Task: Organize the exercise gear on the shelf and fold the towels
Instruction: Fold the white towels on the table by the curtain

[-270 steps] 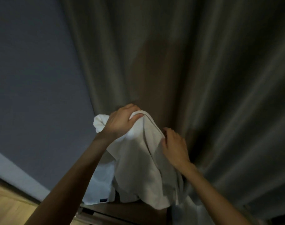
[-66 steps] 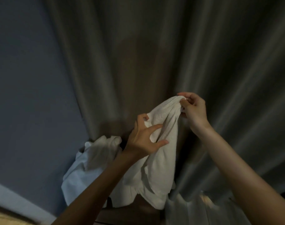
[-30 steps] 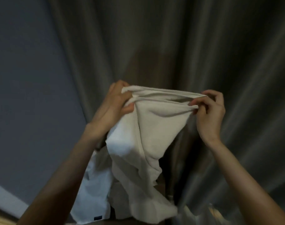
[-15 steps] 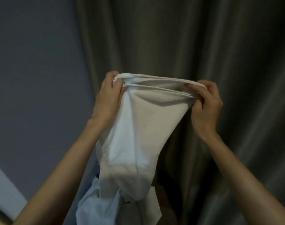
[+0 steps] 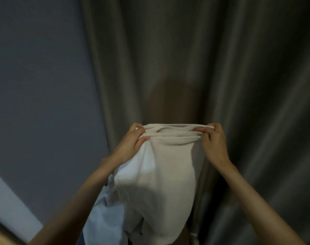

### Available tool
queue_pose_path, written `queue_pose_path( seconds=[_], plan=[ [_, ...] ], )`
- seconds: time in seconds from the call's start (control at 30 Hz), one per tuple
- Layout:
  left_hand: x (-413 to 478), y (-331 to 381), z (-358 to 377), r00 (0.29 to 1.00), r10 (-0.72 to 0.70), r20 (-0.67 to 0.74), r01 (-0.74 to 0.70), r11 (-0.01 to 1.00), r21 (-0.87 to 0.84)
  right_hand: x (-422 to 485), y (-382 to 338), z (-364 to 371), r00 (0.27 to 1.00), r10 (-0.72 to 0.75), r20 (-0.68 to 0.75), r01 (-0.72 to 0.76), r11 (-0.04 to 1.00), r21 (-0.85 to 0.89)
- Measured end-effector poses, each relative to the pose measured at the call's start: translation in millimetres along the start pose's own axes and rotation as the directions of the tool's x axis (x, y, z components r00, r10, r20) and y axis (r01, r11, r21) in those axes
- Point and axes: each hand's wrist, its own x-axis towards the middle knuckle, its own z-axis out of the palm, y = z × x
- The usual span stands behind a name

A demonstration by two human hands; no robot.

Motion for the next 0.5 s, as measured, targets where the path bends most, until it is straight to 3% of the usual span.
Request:
queue_pose_path(
  seconds=[0.1,0.17,0.33,0.5],
  plan=[
    [-11.5,-0.8,14.1,0.999,-0.031,0.020,0.032,0.998,-0.054,-26.3,14.0,3.0,0.971,-0.034,0.239,0.065,0.990,-0.124],
    [-17.9,-1.5,19.7,0.998,-0.045,0.035,0.048,0.996,-0.077,-39.2,24.0,2.3,0.950,-0.060,0.308,0.130,0.968,-0.214],
    [-33.3,-7.1,26.9,0.991,-0.094,0.096,0.101,0.992,-0.075,-42.1,30.5,1.0,0.985,-0.046,0.168,0.097,0.946,-0.309],
    [-54.0,-23.0,35.0,0.959,-0.190,0.212,0.189,0.982,0.021,-51.2,19.3,15.0,0.984,-0.017,0.175,0.056,0.974,-0.220]
  ],
)
